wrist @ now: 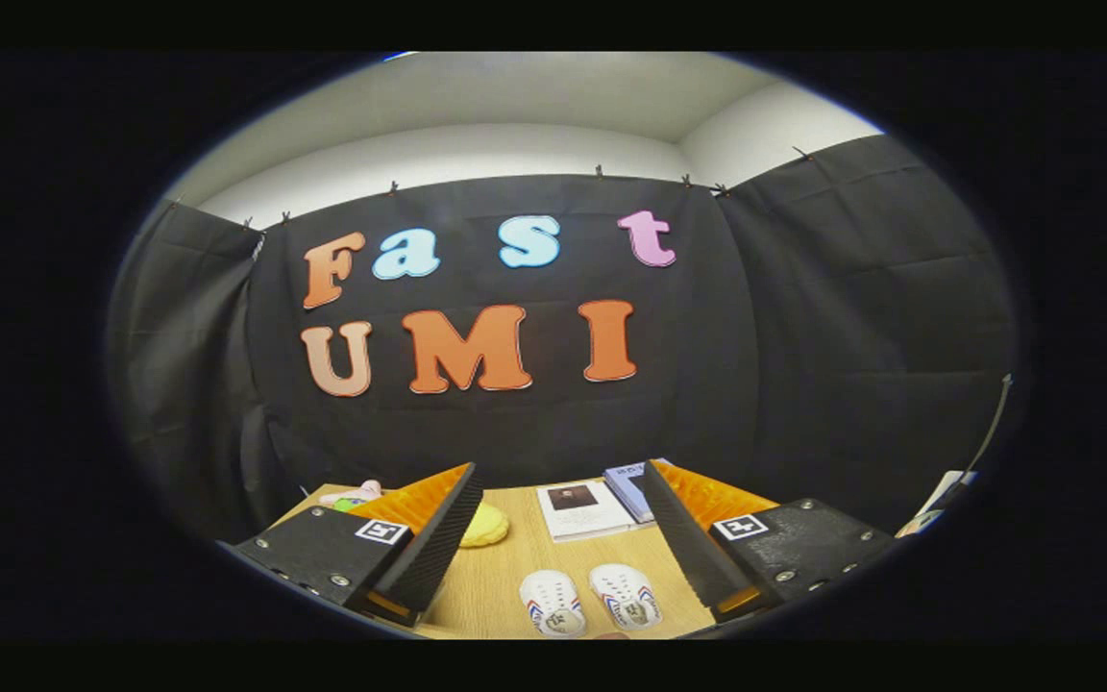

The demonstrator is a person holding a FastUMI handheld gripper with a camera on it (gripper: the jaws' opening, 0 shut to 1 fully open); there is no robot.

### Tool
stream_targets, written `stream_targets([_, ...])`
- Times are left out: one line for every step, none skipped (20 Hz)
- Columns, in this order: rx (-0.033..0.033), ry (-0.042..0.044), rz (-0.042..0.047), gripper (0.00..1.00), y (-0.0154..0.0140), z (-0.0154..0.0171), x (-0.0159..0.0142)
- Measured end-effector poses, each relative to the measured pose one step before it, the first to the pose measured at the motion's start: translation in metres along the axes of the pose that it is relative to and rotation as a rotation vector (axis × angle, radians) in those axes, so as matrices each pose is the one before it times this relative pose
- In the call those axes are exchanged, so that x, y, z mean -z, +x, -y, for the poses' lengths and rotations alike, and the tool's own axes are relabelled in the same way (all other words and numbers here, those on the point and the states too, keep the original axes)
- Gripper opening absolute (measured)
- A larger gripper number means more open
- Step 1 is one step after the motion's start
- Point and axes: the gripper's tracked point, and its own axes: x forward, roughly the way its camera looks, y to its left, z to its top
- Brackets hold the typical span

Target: Open the storage box then place both shoes into the box .Put the left shoe in first, then the right shoe, with the right side of both shoes facing outward in a uniform manner.

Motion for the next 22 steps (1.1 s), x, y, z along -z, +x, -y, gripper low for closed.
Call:
stream_targets([-0.00172,-0.00288,-0.00108,0.99,0.00018,-0.00007,-0.00022])
stream_targets([-0.002,-0.00179,-0.00062,0.99,-0.00062,-0.00104,0.00052])
stream_targets([-0.00388,-0.00152,-0.00037,0.99,0.00017,-0.00067,0.00003])
stream_targets([-0.00465,-0.00192,-0.0009,0.99,0.0,-0.00068,0.00059])
stream_targets([-0.00573,-0.00277,-0.00169,0.99,-0.00077,-0.00095,0.00101])
stream_targets([-0.00377,-0.00288,-0.00241,0.99,-0.00004,-0.00089,0.00086])
stream_targets([-0.00428,-0.0017,-0.00464,0.99,-0.00003,-0.00101,0.00229])
stream_targets([-0.00397,0.00087,-0.00687,0.99,-0.00035,-0.00112,0.00246])
stream_targets([-0.00538,0.00171,-0.00675,0.99,-0.00036,-0.00137,0.00291])
stream_targets([-0.00462,0.0013,-0.00687,0.99,-0.00009,-0.0019,0.00273])
stream_targets([-0.00636,0.00011,-0.00599,0.99,-0.00064,-0.00155,0.00358])
stream_targets([-0.0075,0.00003,-0.00594,0.99,-0.00005,-0.00175,0.0032])
stream_targets([-0.00976,0.00083,-0.00735,0.99,0.00091,-0.00205,0.004])
stream_targets([-0.01129,0.00241,-0.00958,0.99,0.00109,-0.00314,0.00459])
stream_targets([-0.01425,0.00255,-0.01193,0.99,-0.00003,-0.00367,0.00596])
stream_targets([-0.01405,-0.00071,-0.01267,0.99,0.00163,-0.0035,0.00593])
stream_targets([-0.00949,-0.00244,-0.01225,0.99,0.00194,-0.0015,0.00631])
stream_targets([-0.00921,0.00112,-0.01509,0.99,0.00255,-0.00127,0.00708])
stream_targets([-0.01521,0.01269,-0.01937,0.99,0.00298,-0.00252,0.00883])
stream_targets([-0.02449,0.02894,-0.02986,0.99,0.00309,-0.005,0.01099])
stream_targets([-0.03094,0.04157,-0.03403,0.99,0.00396,-0.00767,0.01113])
stream_targets([-0.04005,0.04863,-0.04572,0.99,0.00301,-0.00861,0.01308])
